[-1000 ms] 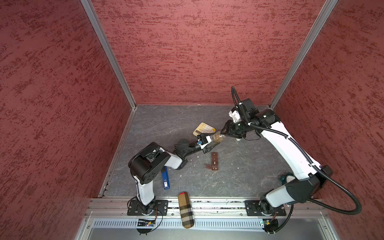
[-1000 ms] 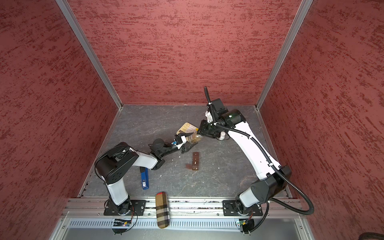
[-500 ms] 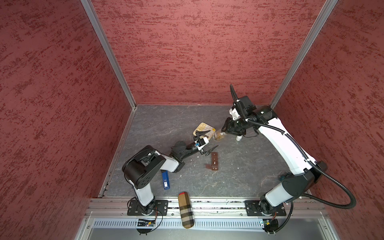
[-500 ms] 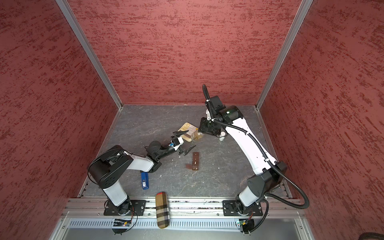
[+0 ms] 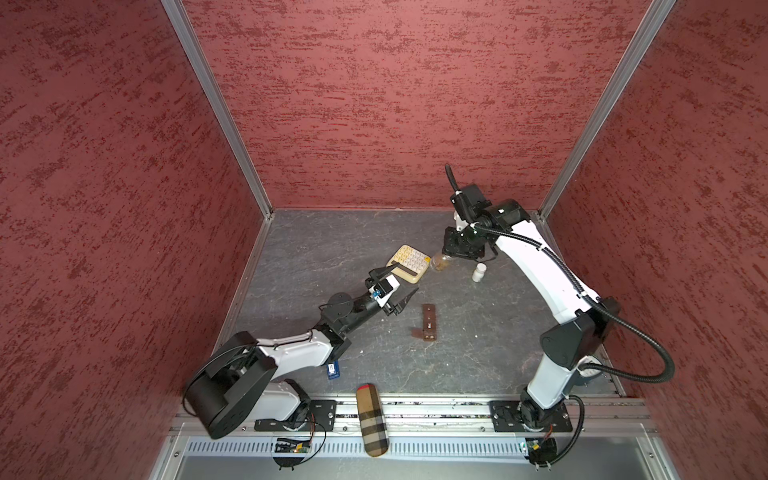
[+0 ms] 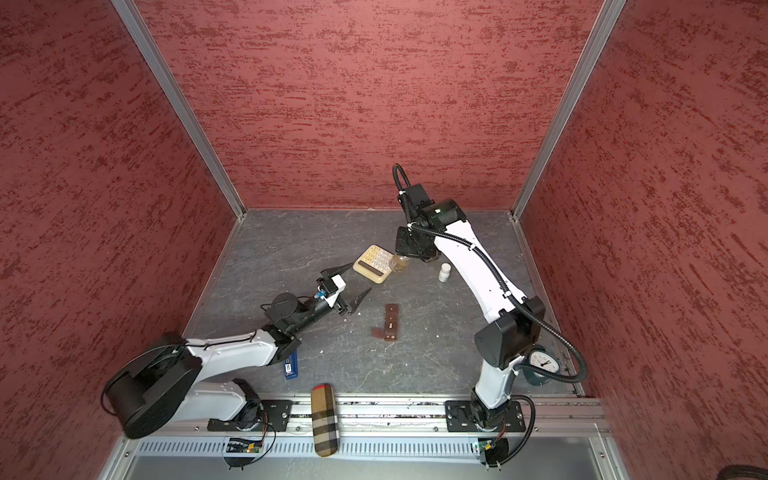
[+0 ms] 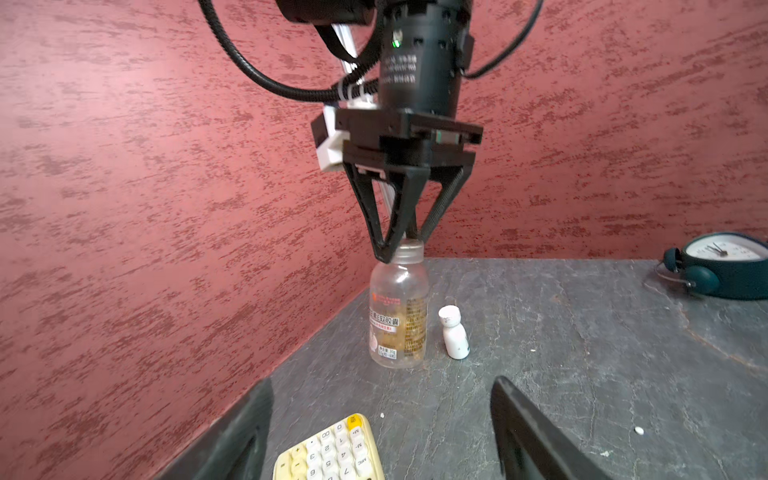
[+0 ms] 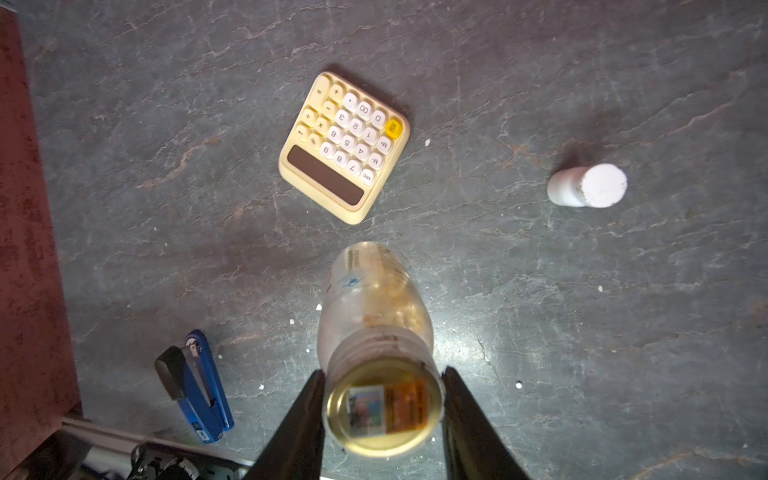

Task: Sort the pills into containers
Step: 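Set the bottle upright with right gripper while left arm swings to organizer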

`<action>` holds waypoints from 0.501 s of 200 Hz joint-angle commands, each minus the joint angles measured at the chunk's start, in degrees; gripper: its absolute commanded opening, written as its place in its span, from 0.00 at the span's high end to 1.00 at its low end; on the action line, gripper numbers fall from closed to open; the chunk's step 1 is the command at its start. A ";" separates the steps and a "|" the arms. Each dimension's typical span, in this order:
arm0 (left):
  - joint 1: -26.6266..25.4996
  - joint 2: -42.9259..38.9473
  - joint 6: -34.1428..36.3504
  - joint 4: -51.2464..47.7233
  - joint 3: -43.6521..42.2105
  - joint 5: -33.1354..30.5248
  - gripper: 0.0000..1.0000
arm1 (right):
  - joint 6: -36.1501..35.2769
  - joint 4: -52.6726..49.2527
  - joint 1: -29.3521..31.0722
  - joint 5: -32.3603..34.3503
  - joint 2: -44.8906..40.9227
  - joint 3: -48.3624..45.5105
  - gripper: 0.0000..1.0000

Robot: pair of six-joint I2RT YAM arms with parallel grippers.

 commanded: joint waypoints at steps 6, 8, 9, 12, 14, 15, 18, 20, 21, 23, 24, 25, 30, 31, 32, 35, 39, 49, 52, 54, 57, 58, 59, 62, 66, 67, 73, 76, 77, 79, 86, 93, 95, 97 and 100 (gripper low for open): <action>-0.26 -7.63 -6.39 -16.28 0.62 -8.45 0.22 | -1.08 -2.52 -0.09 6.68 5.25 5.37 0.70; -0.32 -8.19 -6.95 -17.35 0.79 -8.86 0.22 | -1.16 -2.71 -0.05 6.99 5.74 5.93 0.69; -0.33 -8.45 -7.27 -17.88 0.83 -9.04 0.22 | -1.18 -2.80 -0.09 7.24 6.12 6.18 0.69; -0.31 -9.39 -8.25 -19.51 1.21 -9.54 0.23 | -1.21 -3.41 -0.04 8.18 7.21 7.18 0.69; -0.29 -9.94 -8.88 -20.60 1.40 -9.94 0.23 | -1.28 -3.66 -0.04 8.53 7.73 7.72 0.69; -0.27 -10.21 -9.21 -21.18 1.54 -10.07 0.23 | -1.29 -3.76 -0.04 8.72 7.94 7.96 0.69; -0.21 -10.99 -10.47 -22.27 1.89 -10.55 0.24 | -1.34 -4.09 -0.04 9.33 8.84 8.84 0.69; -0.24 -11.46 -11.02 -23.33 2.10 -10.88 0.24 | -1.41 -4.28 -0.09 9.43 9.07 9.09 0.69; -0.20 -11.72 -11.33 -23.90 2.24 -10.98 0.24 | -1.46 -4.54 -0.05 9.81 9.66 9.50 0.69; -0.24 -12.17 -11.96 -24.93 2.45 -11.16 0.25 | -1.54 -4.73 -0.09 10.14 10.14 10.06 0.69; -0.24 -12.38 -12.24 -25.45 2.59 -11.29 0.25 | -1.59 -4.83 -0.07 10.32 10.47 10.27 0.70; -0.24 -12.62 -12.47 -26.02 2.70 -11.45 0.25 | -1.59 -4.83 -0.07 10.32 10.47 10.27 0.70; -0.25 -13.68 -14.09 -28.36 3.11 -12.04 0.26 | -1.70 -5.22 -0.04 11.13 11.71 11.40 0.69; -0.25 -13.88 -14.27 -28.79 3.22 -12.17 0.26 | -1.77 -5.29 -0.04 11.29 11.91 11.60 0.69; -0.25 -14.07 -14.49 -29.23 3.33 -12.28 0.26 | -1.80 -5.41 -0.04 11.46 12.15 11.79 0.69; -0.29 -14.58 -15.70 -30.37 3.60 -12.53 0.27 | -1.89 -5.55 -0.04 11.86 12.93 12.45 0.69; -0.24 -15.22 -16.89 -31.75 3.83 -12.69 0.28 | -2.03 -5.73 -0.11 12.40 13.89 13.26 0.69; -0.30 -16.66 -19.27 -36.12 4.31 -13.05 0.30 | -2.36 -6.41 -0.20 13.03 16.53 15.63 0.69; -0.25 -16.91 -19.86 -37.10 4.45 -13.26 0.31 | -2.36 -6.60 -0.21 13.26 17.26 16.41 0.69; -0.25 -17.08 -20.33 -37.65 4.47 -13.44 0.31 | -2.42 -6.76 -0.26 13.36 17.91 17.04 0.69; -0.29 -17.41 -21.05 -38.45 4.63 -13.85 0.32 | -2.44 -7.03 -0.34 13.48 18.69 17.96 0.69; -0.31 -17.46 -21.31 -38.63 4.69 -14.00 0.32 | -2.44 -7.07 -0.32 13.52 19.01 18.26 0.69; -0.32 -17.49 -21.49 -38.94 4.67 -14.21 0.32 | -2.49 -7.18 -0.32 13.54 19.30 18.55 0.69; -0.27 -17.66 -22.19 -39.60 4.78 -14.74 0.33 | -2.55 -7.42 -0.36 13.50 20.17 19.46 0.69; -0.26 -17.97 -23.17 -40.72 4.96 -15.30 0.34 | -2.61 -7.82 -0.53 13.60 21.31 20.82 0.69; -0.30 -18.00 -23.34 -40.99 4.98 -15.47 0.34 | -2.66 -7.95 -0.55 13.63 21.59 21.10 0.69; -0.22 -18.15 -24.52 -42.83 5.39 -16.21 0.35 | -2.83 -8.42 -0.73 13.71 23.37 23.15 0.69; -0.23 -18.27 -24.79 -43.67 5.65 -16.38 0.36 | -2.88 -8.77 -0.86 13.67 24.17 24.07 0.68; -0.24 -18.24 -24.98 -44.00 5.73 -16.41 0.37 | -2.88 -8.87 -0.94 13.71 24.56 24.35 0.69; -0.20 -18.29 -25.28 -44.67 5.83 -16.49 0.37 | -2.95 -9.09 -0.99 13.69 25.09 25.05 0.68; -0.25 -18.39 -25.91 -46.59 6.43 -16.65 0.39 | -3.06 -9.72 -1.44 13.67 26.99 27.26 0.68; -0.24 -18.47 -26.59 -48.04 6.68 -16.86 0.40 | -3.15 -10.22 -1.81 13.71 28.68 29.12 0.68; -0.22 -18.43 -26.80 -48.36 6.79 -16.92 0.40 | -3.21 -10.33 -1.91 13.67 29.13 29.64 0.68; -0.22 -18.47 -26.97 -48.62 6.79 -16.95 0.40 | -3.23 -10.49 -2.03 13.59 29.56 30.06 0.68; -0.24 -18.52 -27.23 -48.95 6.81 -17.04 0.41 | -3.28 -10.60 -2.29 13.58 30.15 30.64 0.68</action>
